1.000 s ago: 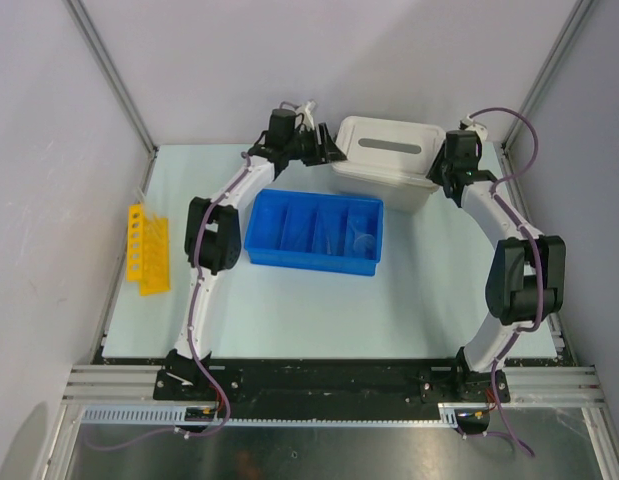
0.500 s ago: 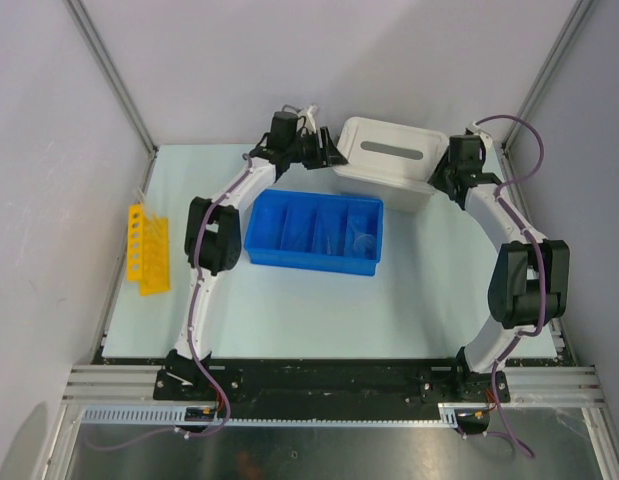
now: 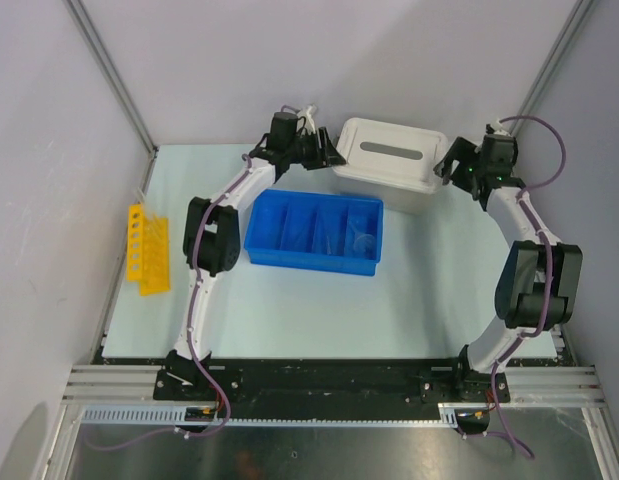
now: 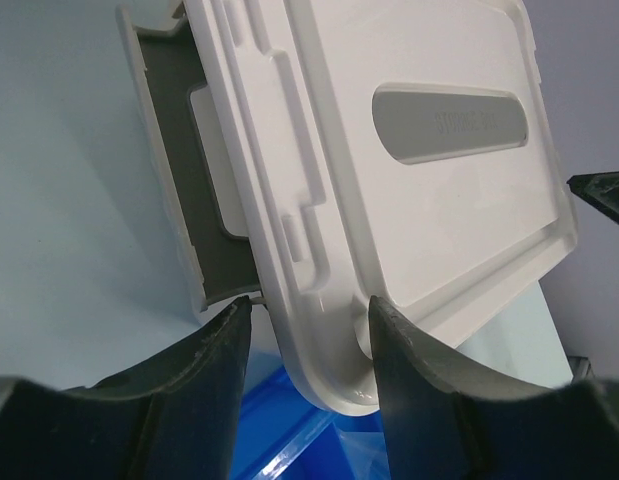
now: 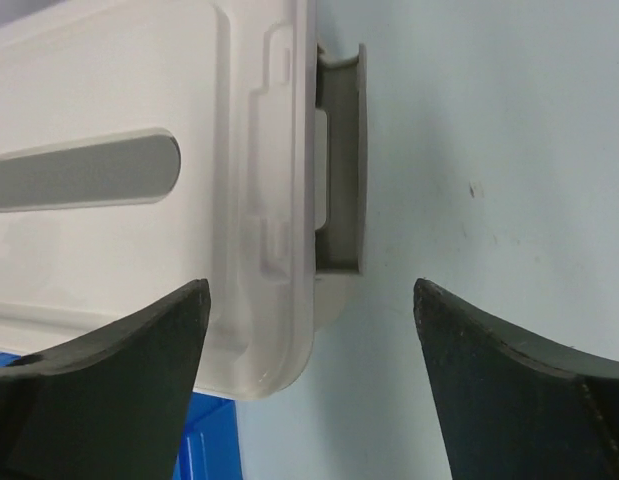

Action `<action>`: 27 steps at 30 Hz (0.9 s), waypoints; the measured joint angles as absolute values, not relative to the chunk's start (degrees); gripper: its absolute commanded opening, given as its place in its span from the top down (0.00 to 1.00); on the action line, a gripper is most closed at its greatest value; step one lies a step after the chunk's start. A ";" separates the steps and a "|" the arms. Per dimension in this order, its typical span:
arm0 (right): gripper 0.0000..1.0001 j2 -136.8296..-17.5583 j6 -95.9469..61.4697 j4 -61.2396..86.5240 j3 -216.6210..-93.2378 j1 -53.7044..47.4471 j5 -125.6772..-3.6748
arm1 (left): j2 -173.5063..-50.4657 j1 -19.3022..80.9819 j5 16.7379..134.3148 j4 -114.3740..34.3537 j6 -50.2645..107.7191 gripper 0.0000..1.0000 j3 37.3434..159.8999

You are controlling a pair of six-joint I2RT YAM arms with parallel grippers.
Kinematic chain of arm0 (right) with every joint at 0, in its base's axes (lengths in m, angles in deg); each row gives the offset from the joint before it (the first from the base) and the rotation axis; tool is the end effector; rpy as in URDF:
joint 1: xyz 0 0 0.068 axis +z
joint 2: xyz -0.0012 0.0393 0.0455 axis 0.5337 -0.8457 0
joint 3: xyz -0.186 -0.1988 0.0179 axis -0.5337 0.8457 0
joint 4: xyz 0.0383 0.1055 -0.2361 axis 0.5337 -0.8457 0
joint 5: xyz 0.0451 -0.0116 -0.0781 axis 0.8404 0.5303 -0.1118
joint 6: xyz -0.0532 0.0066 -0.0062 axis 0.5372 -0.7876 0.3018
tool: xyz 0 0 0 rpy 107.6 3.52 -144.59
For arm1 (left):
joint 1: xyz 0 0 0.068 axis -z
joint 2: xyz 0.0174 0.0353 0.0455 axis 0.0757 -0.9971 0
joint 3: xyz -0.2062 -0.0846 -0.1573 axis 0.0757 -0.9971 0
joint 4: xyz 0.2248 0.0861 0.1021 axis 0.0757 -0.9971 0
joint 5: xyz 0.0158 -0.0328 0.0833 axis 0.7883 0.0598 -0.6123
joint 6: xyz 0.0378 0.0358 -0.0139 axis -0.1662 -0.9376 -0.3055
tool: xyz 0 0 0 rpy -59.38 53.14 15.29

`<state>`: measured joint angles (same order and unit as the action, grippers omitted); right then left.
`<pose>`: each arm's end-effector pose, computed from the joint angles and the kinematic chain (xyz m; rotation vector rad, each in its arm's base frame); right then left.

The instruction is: Organize the chemistry lab equipment

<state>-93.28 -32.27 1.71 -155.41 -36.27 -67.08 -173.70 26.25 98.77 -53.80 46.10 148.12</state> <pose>0.3946 -0.0245 0.2845 0.4284 2.1066 0.2795 0.5113 -0.2256 0.2381 0.2349 2.1418 -1.0981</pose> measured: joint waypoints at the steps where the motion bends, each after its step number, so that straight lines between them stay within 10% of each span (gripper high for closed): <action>1: 0.09 -93.28 -32.18 2.34 -155.39 -36.97 -65.75 | -173.70 26.25 98.79 -53.75 46.18 0.46 148.08; 17: 0.14 -102.48 -36.07 15.76 -155.37 -42.89 -45.27 | -173.50 26.25 98.88 -53.27 46.23 0.45 147.49; 27: 0.33 -105.54 -40.23 21.23 -155.37 -43.04 -41.64 | -173.15 26.25 98.88 -52.46 46.25 0.45 146.61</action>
